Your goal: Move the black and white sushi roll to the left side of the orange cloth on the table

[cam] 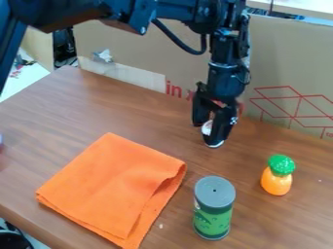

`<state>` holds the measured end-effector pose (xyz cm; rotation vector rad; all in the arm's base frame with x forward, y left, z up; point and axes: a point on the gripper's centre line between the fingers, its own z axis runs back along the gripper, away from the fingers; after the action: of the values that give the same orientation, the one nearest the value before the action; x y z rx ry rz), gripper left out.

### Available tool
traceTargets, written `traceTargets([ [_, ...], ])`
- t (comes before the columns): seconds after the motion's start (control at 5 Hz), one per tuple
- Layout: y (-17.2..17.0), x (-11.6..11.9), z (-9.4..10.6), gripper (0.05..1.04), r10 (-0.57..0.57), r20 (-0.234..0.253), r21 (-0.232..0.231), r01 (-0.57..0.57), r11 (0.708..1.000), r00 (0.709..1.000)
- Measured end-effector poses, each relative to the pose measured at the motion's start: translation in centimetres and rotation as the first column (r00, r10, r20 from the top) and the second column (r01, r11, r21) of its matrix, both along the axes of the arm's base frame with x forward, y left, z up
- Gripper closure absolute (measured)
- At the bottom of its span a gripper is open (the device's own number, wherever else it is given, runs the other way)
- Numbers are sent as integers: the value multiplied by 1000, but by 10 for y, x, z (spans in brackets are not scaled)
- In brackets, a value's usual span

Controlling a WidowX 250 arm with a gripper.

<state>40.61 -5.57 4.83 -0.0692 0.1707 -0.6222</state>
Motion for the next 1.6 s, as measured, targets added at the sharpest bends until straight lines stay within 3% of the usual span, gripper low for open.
traceTargets([
  [0.2, 1, 1, -1, 401, 9, 5, 6, -10, 1000, 1000],
  [0.4, 1, -1, -2, 519, 13, -4, 6, -13, 1000, 1000],
  [0.6, 5, -12, 8, 547, 27, -6, 19, -27, 999, 1000],
  [0.8, 24, -28, 61, 547, 65, 130, 8, -67, 998, 989],
  [1.0, 73, -58, 76, 548, 214, 181, 18, -220, 975, 960],
  [1.2, 119, -88, 60, 547, 371, 116, 49, -378, 925, 922],
  [1.4, 162, -112, 57, 548, 504, 88, 58, -510, 858, 859],
  [1.6, 182, -132, 59, 547, 573, 69, 95, -577, 811, 817],
])
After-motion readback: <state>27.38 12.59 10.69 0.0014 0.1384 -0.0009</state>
